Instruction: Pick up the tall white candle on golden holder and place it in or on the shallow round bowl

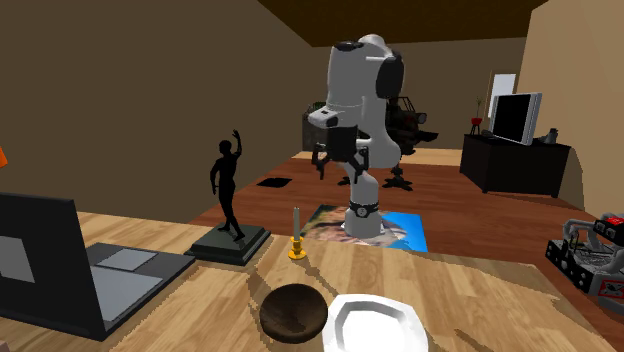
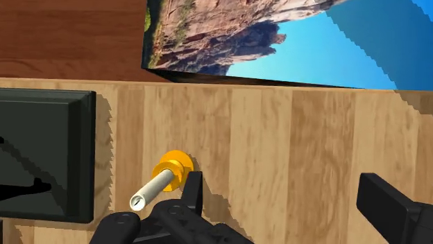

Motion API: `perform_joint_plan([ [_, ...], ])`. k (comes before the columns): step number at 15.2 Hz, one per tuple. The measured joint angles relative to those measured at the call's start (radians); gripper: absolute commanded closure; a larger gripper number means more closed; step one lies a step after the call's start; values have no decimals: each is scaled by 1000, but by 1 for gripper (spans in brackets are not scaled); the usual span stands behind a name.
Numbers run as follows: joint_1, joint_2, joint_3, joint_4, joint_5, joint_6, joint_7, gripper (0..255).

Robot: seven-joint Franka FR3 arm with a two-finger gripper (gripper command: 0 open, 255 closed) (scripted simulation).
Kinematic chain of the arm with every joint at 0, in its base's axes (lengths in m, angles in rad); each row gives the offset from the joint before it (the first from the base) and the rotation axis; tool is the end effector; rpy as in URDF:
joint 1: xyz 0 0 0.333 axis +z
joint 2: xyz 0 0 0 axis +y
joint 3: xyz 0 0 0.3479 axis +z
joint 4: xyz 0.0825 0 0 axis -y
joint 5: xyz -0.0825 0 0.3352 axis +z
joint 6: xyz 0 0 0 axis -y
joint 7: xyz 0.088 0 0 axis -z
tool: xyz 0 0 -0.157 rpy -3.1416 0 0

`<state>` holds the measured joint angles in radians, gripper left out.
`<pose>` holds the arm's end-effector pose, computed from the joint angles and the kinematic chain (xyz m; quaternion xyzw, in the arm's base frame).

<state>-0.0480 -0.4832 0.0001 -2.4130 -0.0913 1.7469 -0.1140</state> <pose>0.3114 -0.0276 0.4690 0.9938 0.0449 -0.0945 0.0365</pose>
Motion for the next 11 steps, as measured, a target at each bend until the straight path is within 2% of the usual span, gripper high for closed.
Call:
perform_joint_plan([
  [6,-38,223,-18,50,-82,86,2,0],
  [11,-67,437,-38,139,-152,143,11,0],
])
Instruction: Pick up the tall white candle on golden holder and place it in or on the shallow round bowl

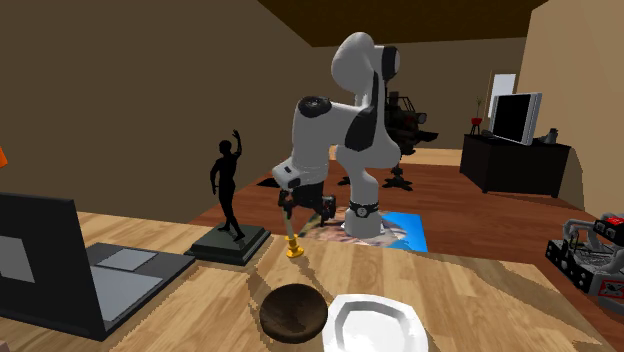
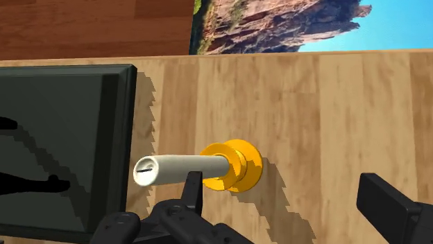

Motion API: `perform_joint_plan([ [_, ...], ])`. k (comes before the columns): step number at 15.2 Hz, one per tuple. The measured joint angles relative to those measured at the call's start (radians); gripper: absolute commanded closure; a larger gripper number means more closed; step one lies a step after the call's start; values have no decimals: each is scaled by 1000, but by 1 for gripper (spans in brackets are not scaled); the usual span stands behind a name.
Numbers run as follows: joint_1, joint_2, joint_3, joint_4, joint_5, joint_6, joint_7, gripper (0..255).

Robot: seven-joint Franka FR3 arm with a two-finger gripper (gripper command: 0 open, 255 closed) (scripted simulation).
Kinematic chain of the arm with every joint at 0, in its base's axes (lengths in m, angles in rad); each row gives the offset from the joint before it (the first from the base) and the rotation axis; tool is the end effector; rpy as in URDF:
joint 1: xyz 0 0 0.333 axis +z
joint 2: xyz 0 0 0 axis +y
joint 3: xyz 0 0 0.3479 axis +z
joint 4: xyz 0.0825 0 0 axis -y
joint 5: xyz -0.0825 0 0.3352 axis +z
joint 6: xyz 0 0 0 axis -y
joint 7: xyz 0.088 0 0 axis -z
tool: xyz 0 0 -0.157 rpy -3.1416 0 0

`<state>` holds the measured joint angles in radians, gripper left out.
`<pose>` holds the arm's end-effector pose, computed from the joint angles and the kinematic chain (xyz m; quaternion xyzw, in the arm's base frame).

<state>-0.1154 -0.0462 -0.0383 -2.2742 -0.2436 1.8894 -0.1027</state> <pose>0.4058 -0.0926 0.3703 0.9796 0.0322 -0.1794 0.0842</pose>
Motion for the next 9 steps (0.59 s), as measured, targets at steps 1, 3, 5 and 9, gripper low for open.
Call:
perform_joint_plan([
  [1,-4,38,-4,17,-13,6,4,0],
  [3,-12,85,-12,42,-31,12,3,0],
  [5,-17,105,-16,32,-40,38,5,0],
  [9,-24,122,-23,-7,-52,93,12,0],
])
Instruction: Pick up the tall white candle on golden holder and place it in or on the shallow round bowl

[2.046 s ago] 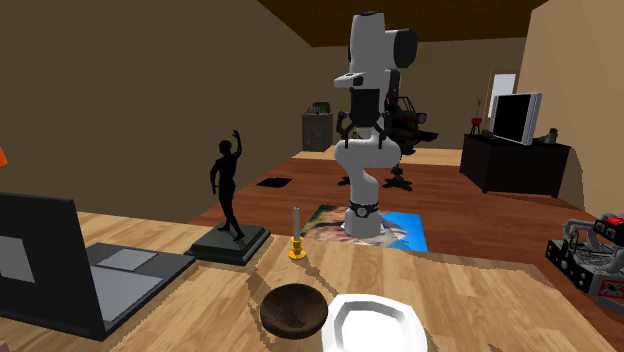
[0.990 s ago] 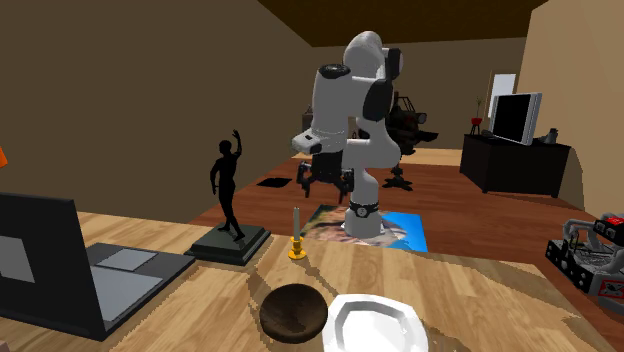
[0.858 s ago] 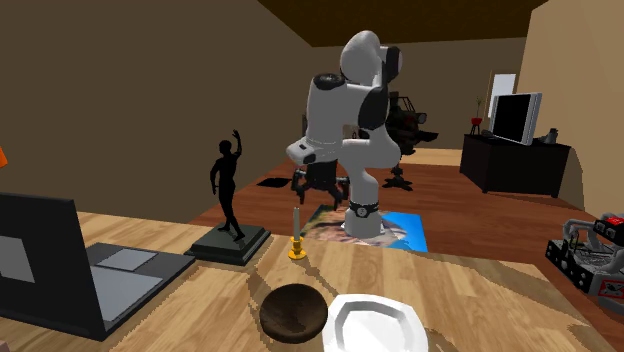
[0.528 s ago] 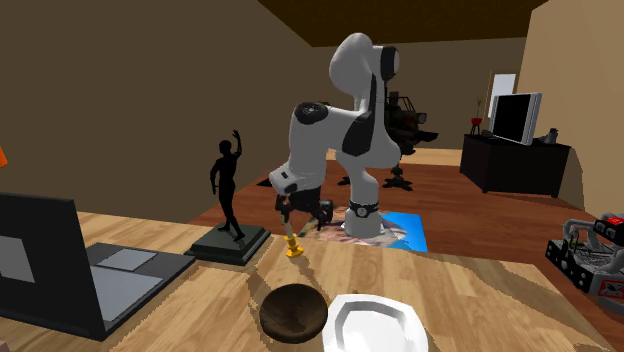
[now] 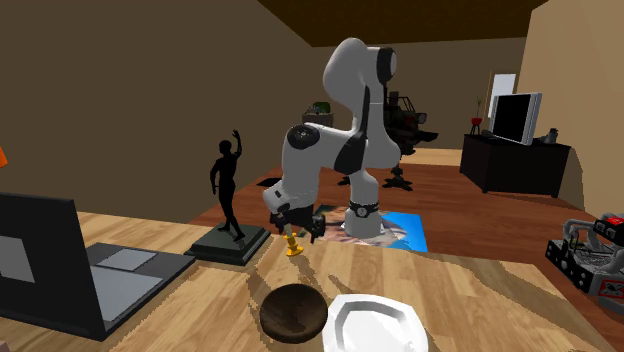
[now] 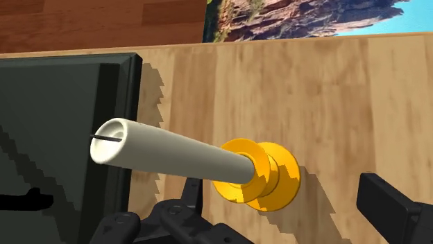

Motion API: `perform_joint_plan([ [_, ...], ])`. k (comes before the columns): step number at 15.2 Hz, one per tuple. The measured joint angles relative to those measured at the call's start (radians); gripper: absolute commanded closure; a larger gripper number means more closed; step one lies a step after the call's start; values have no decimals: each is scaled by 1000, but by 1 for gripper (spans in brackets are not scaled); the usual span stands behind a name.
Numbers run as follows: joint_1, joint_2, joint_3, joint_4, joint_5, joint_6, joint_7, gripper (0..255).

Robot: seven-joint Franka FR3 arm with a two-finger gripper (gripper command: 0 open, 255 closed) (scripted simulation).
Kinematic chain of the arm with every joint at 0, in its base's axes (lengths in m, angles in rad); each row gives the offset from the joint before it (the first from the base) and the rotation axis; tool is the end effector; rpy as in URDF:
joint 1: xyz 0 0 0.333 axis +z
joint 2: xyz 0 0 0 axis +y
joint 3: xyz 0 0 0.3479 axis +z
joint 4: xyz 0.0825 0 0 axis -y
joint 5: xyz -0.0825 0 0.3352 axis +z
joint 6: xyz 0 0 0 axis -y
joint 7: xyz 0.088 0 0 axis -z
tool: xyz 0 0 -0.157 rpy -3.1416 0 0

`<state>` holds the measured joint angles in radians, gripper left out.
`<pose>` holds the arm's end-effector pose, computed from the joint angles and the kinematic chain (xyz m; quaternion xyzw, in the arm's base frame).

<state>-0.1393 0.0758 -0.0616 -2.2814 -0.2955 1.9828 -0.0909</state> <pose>0.4166 -0.1171 0.3199 0.9746 0.0291 -0.2002 0.0958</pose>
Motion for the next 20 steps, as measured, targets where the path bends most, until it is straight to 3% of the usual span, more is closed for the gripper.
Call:
perform_joint_plan([
  [7,-3,4,-3,-15,-4,20,2,0],
  [8,-3,4,-3,-15,-4,20,2,255],
  [20,-3,-11,-2,-7,-5,8,-2,255],
])
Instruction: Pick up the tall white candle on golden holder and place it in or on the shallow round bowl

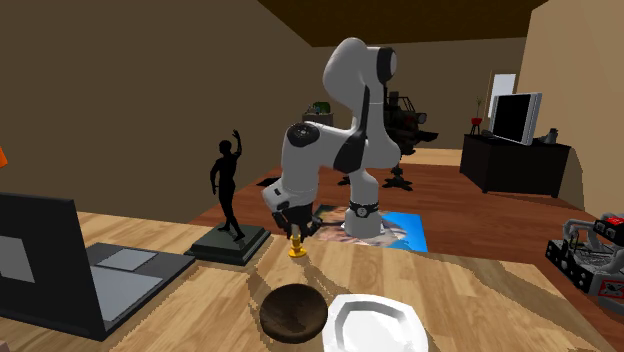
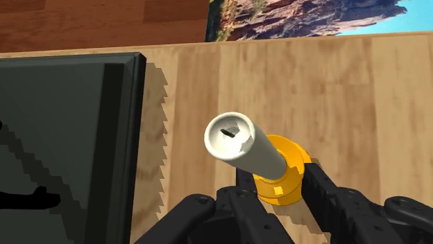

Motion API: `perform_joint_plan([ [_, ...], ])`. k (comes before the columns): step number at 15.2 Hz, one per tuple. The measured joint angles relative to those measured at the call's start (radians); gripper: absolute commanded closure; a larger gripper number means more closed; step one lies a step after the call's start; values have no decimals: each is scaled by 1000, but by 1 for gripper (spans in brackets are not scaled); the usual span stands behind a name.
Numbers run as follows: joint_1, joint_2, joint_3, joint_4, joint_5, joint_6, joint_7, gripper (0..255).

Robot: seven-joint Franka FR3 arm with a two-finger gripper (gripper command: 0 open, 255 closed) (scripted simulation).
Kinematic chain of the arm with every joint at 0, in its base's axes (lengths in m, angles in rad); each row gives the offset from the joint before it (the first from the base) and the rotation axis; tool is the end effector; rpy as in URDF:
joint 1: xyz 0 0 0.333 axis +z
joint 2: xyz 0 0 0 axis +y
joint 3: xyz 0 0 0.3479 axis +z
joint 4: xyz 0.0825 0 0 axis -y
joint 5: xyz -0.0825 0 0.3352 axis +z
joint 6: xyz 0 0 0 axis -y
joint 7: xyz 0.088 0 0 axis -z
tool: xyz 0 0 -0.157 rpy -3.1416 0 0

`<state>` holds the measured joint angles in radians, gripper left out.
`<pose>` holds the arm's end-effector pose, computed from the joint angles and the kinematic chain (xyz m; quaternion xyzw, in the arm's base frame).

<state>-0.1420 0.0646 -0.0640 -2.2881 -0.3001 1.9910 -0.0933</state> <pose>0.4153 -0.1192 0.3228 0.9756 0.0293 -0.1946 0.0974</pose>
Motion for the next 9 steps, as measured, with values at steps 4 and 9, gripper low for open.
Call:
perform_joint_plan([
  [4,1,-28,1,13,6,-50,-12,255],
  [9,3,-66,3,39,12,-113,-26,255],
])
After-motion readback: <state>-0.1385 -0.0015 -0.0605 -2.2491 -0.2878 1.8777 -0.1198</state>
